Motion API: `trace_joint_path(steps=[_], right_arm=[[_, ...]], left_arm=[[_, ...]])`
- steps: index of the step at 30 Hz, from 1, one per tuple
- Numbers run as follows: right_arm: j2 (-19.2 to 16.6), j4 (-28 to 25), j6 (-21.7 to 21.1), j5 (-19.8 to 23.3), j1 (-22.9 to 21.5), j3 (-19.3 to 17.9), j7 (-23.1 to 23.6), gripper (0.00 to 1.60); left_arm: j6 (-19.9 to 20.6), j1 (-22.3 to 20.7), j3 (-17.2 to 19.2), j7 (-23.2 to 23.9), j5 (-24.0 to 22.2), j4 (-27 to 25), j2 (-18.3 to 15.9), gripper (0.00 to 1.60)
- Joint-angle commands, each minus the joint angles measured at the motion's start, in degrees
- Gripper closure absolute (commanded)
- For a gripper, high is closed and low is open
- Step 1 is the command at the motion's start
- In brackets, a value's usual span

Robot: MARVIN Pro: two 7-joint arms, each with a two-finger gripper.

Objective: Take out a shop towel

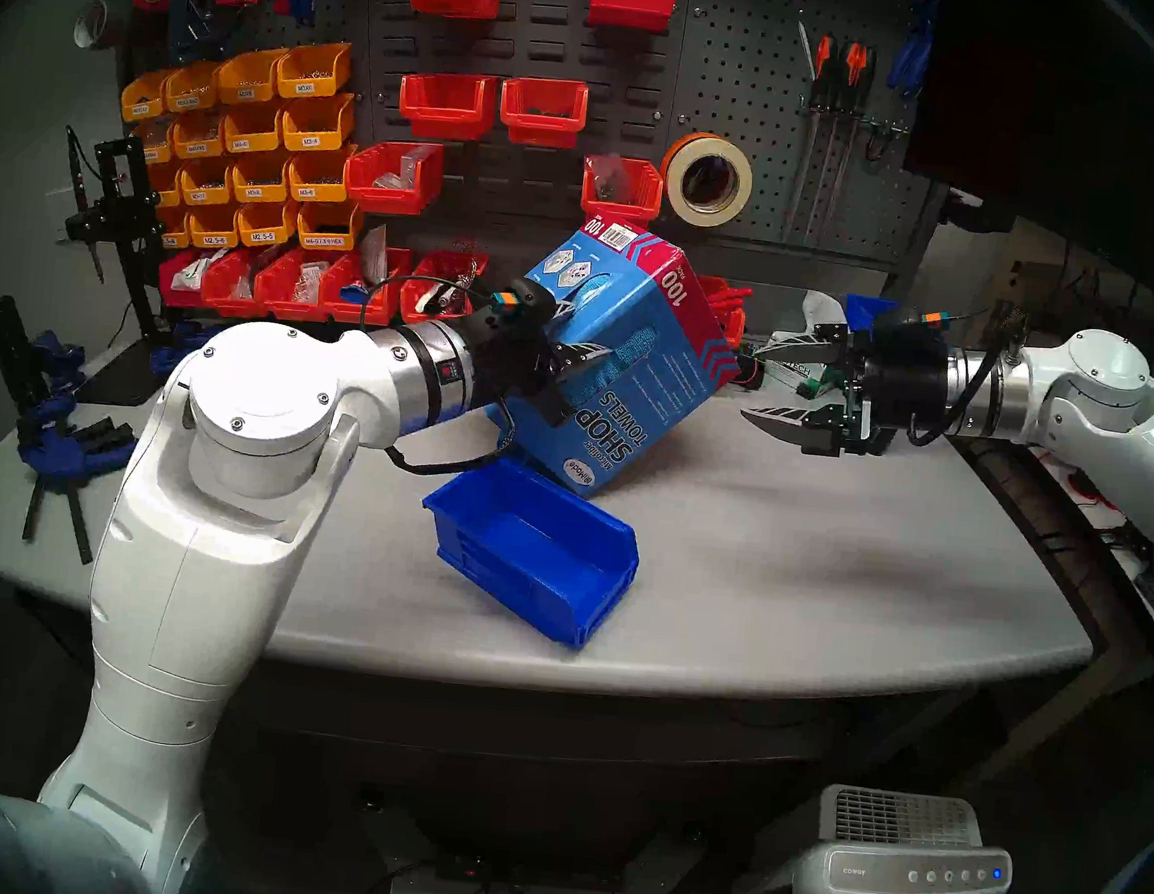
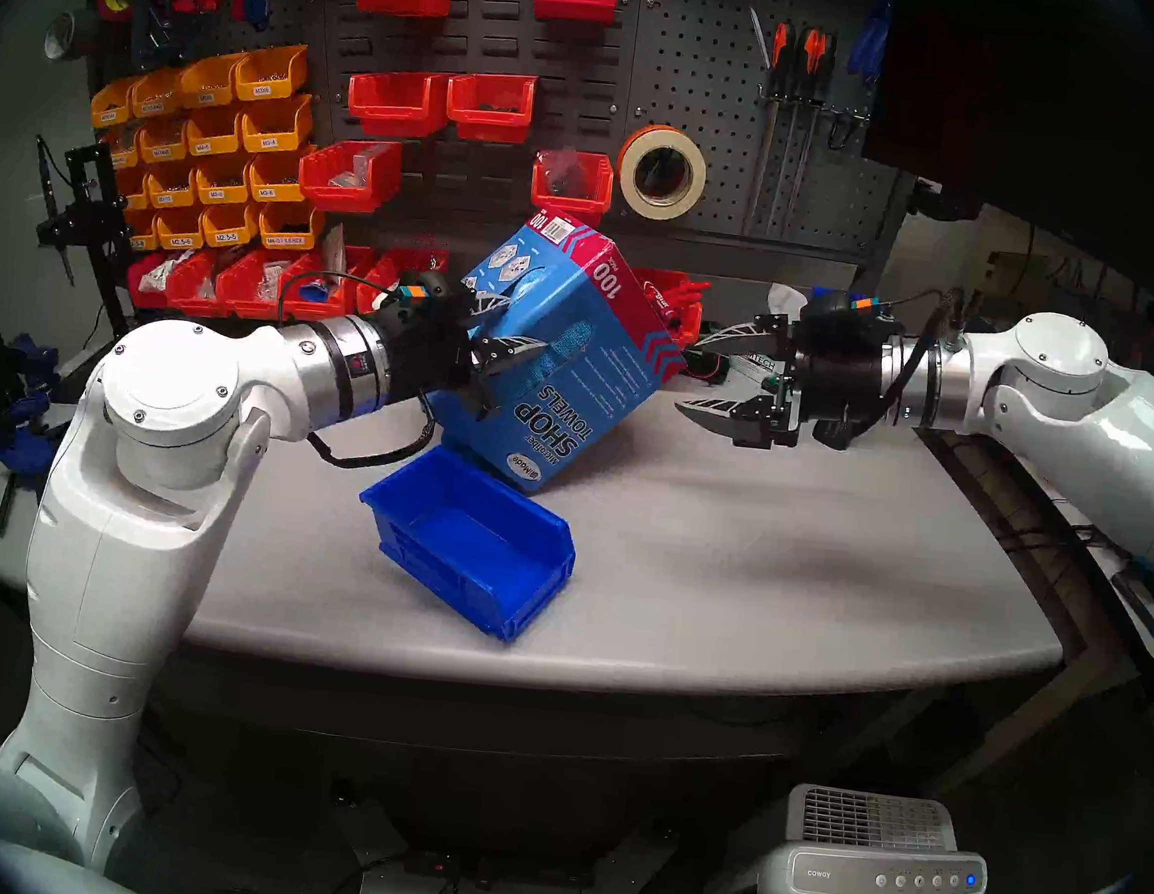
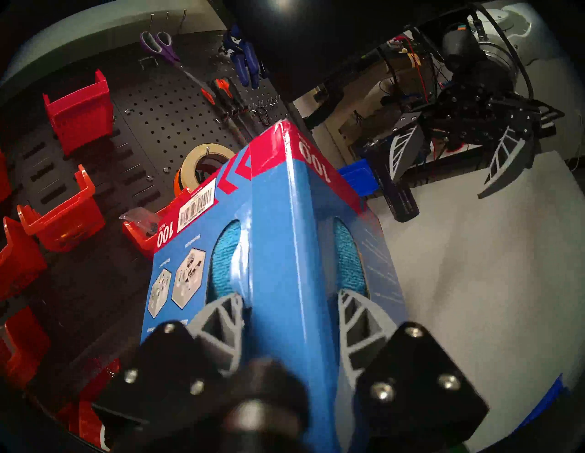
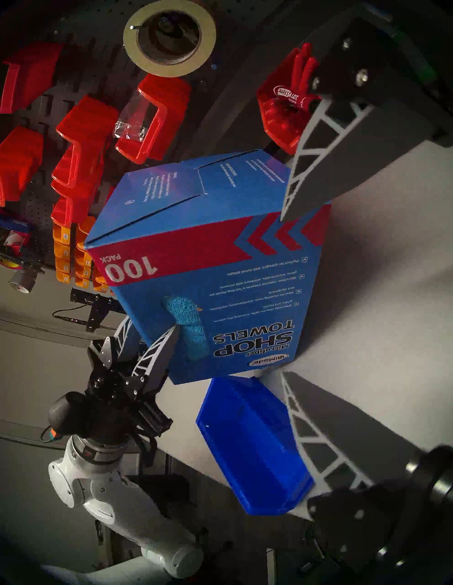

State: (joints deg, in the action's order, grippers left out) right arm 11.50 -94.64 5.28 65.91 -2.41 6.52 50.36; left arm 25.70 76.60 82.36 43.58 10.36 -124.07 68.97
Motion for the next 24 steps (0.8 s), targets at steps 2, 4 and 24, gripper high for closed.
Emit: trace_joint_path(steps=[2,4,24], right_arm=[[-1.0,-0.5,0.8,0.7,-0.9,-0.9,-0.7,0.00],[-1.3,-0.7,0.8,0.8,-0.8,-0.8,-0.7,0.00],[-2.5,-2.6,0.9,0.8,-1.6,-0.9,-1.5,0.00]], left_arm=[[-6.6,-5.7,-0.2,1.1,4.4,-0.5,-2.7,1.60],[-8.9,-7.3,-0.7,1.6,6.0,0.5,-3.9,1.60],[-26.9,-13.7,-5.4,3.5,18.2,5.1,-11.5,1.60]])
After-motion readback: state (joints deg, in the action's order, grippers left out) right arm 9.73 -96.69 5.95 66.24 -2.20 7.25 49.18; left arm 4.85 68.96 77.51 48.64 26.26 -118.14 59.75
